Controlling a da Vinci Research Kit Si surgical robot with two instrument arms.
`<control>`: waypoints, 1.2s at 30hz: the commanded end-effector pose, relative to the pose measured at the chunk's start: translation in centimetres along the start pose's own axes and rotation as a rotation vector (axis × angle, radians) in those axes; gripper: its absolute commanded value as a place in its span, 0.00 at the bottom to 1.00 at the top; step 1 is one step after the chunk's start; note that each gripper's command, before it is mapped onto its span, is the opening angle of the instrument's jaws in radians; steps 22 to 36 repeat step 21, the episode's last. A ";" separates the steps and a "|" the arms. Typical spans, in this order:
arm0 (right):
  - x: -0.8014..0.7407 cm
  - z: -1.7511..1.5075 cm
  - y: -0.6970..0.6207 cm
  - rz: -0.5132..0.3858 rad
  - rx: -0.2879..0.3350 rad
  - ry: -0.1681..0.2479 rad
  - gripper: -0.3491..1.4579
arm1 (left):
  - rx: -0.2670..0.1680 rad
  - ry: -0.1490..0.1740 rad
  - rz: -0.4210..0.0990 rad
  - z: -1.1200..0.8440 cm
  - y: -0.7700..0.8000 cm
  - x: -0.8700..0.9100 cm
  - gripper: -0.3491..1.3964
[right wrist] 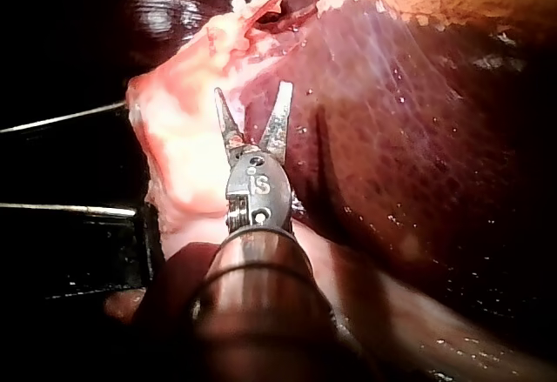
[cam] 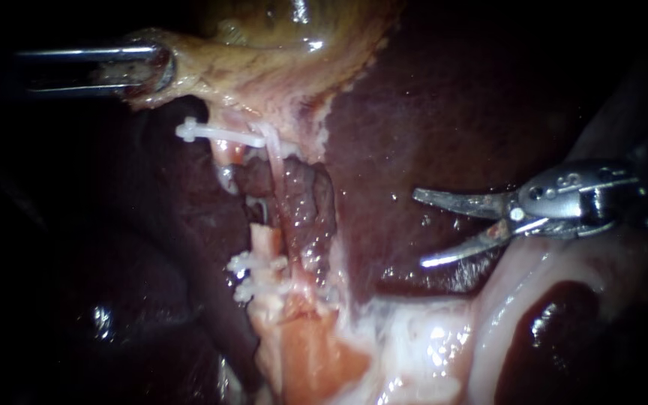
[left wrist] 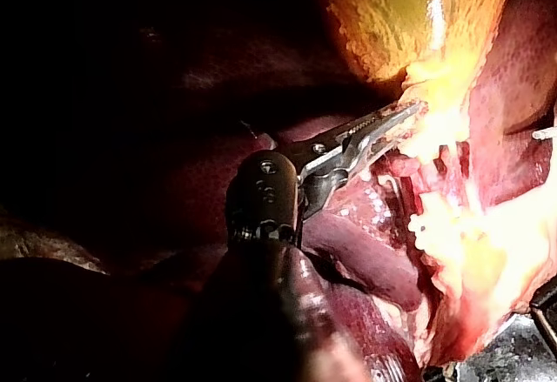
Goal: Go back from the cut left tube
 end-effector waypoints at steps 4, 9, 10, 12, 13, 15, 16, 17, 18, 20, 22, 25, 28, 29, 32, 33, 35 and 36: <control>-0.01 0.00 0.00 0.001 0.001 0.000 0.98 | 0.008 0.007 0.008 0.18 -0.09 -0.12 0.00; -0.01 0.00 0.00 0.001 0.001 -0.001 0.98 | 0.002 0.007 0.016 0.38 -0.20 -0.24 0.00; -0.01 0.00 0.00 0.001 0.001 -0.001 0.98 | 0.002 0.004 0.017 0.41 -0.21 -0.25 0.00; -0.01 0.00 0.00 0.001 0.001 -0.001 0.98 | 0.000 0.003 0.018 0.44 -0.22 -0.26 0.00; -0.01 0.00 0.00 0.001 0.001 -0.001 0.98 | -0.001 -0.001 0.018 0.45 -0.22 -0.27 0.00; -0.01 0.00 0.00 0.001 0.001 -0.001 0.98 | 0.000 0.000 0.018 0.45 -0.21 -0.27 0.00; -0.01 0.00 0.00 0.001 0.001 -0.001 0.98 | 0.000 0.000 0.018 0.45 -0.21 -0.26 0.00; -0.01 0.00 0.00 0.001 0.001 -0.001 0.98 | 0.000 0.000 0.018 0.45 -0.21 -0.27 0.00; -0.01 0.00 0.00 0.001 0.001 -0.001 0.98 | 0.000 0.000 0.018 0.44 -0.21 -0.27 0.00; 0.00 0.00 0.00 0.001 0.010 -0.003 0.98 | -0.001 -0.001 0.017 0.43 -0.21 -0.26 0.00; 0.01 0.01 0.00 0.002 0.024 0.001 0.98 | -0.002 -0.002 0.017 0.40 -0.20 -0.25 0.00; 0.01 0.01 0.00 0.002 0.024 0.001 0.98 | -0.002 -0.002 0.017 0.40 -0.20 -0.25 0.00; 0.01 0.01 0.00 0.002 0.024 0.001 0.98 | -0.002 -0.002 0.017 0.40 -0.20 -0.25 0.00; 0.01 0.01 0.00 0.002 0.024 0.001 0.98 | -0.002 -0.002 0.017 0.40 -0.20 -0.25 0.00; 0.01 0.01 0.00 0.002 0.024 0.001 0.98 | -0.002 -0.002 0.017 0.40 -0.20 -0.25 0.00; 0.01 0.01 0.00 0.002 0.024 0.001 0.98 | -0.002 -0.002 0.017 0.40 -0.20 -0.25 0.00; 0.01 0.01 0.00 0.002 0.024 0.001 0.98 | -0.002 -0.002 0.017 0.40 -0.20 -0.25 0.00; 0.01 0.01 0.00 0.002 0.024 0.001 0.98 | -0.002 -0.002 0.017 0.40 -0.20 -0.25 0.00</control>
